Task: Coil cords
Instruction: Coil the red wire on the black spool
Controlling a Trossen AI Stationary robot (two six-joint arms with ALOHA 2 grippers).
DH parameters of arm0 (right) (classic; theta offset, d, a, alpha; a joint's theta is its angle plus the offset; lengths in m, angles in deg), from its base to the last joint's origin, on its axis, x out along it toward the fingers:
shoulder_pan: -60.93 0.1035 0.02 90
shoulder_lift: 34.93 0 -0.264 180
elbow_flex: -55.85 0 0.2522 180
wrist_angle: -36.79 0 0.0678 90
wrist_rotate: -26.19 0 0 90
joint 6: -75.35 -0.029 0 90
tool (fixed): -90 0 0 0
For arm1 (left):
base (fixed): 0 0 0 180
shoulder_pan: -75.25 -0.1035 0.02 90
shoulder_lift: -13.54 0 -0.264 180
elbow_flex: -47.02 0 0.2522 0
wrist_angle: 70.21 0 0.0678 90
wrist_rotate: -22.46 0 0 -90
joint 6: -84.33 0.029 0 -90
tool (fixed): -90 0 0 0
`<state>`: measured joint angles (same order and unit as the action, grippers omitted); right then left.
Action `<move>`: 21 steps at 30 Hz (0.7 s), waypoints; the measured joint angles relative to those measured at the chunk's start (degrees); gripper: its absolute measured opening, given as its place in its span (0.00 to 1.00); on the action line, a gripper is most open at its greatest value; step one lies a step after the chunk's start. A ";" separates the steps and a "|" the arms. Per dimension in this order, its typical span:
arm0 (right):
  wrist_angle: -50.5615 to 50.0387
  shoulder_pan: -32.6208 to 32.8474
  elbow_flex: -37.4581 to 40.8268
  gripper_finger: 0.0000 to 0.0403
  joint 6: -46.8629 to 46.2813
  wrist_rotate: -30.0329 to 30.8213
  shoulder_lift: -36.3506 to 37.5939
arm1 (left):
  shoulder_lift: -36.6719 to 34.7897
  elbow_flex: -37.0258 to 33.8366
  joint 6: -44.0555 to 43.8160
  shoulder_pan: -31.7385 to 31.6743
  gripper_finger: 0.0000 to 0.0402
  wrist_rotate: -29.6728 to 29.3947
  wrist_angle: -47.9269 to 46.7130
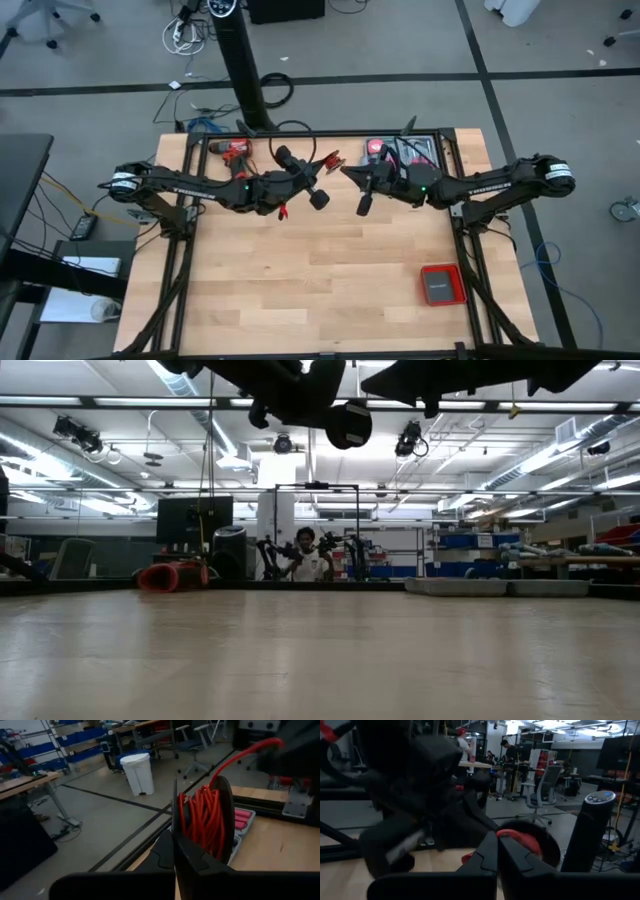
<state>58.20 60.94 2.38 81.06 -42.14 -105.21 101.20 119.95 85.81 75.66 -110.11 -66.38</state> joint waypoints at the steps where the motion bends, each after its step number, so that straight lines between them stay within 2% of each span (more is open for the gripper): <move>1: -0.06 0.00 -0.60 0.00 0.00 -0.03 -0.47 | 0.32 0.36 0.33 0.08 0.00 -0.01 -0.04; 10: 0.32 1.36 -2.48 0.00 0.48 -0.26 -4.92 | 1.80 1.10 0.93 0.74 0.00 -0.06 1.60; 21: 3.00 1.62 -3.45 0.01 -0.92 0.73 -9.45 | 3.38 0.97 -0.57 1.59 0.00 2.19 8.30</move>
<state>61.20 62.56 -1.07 80.15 -41.41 -114.66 104.58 120.92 85.23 77.25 -107.92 -58.08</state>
